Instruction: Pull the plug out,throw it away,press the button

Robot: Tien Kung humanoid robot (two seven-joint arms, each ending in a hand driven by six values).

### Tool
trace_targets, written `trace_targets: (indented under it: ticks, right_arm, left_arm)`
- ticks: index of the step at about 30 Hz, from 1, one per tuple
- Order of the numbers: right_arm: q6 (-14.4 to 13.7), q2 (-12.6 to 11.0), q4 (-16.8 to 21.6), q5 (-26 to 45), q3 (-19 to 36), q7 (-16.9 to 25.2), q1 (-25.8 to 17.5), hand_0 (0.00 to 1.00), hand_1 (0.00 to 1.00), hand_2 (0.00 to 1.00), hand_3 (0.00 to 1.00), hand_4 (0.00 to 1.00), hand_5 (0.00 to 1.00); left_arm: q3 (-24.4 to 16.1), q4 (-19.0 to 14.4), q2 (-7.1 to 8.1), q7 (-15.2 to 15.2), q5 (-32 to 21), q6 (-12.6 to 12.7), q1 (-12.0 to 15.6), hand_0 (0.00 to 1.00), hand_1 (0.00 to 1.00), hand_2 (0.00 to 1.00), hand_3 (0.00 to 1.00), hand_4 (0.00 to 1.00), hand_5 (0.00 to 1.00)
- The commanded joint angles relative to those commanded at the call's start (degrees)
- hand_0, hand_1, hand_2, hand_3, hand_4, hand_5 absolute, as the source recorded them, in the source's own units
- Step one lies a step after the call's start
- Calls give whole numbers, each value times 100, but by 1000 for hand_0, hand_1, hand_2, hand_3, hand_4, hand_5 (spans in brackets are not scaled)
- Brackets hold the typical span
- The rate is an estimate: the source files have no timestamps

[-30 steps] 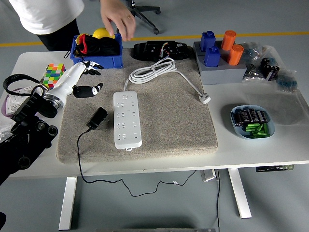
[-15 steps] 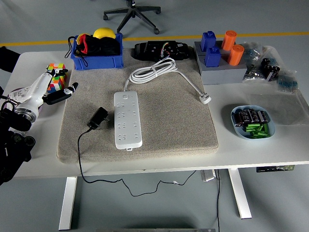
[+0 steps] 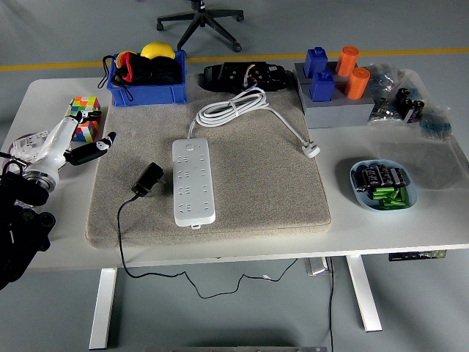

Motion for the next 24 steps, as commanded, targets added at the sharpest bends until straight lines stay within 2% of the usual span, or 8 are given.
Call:
trace_targets:
  ticks: [3, 8, 24]
  right_arm:
    - [-2, -51, 7, 32, -108, -4, 45, 744, 675, 672, 630, 660, 521]
    - [-32, -128, 10, 6, -96, -15, -35, 744, 675, 672, 630, 660, 521]
    - [-16, -33, 8, -46, 47, -6, -77, 745, 675, 672, 630, 659, 520]
  left_arm:
    - [108, 31, 43, 3, -17, -2, -31, 882, 869, 812, 814, 680, 392]
    - [100, 4, 17, 12, -33, -1, 85, 882, 869, 812, 814, 680, 392]
    - [13, -50, -83, 62, -2, -67, 144, 876, 850, 803, 811, 681, 381]
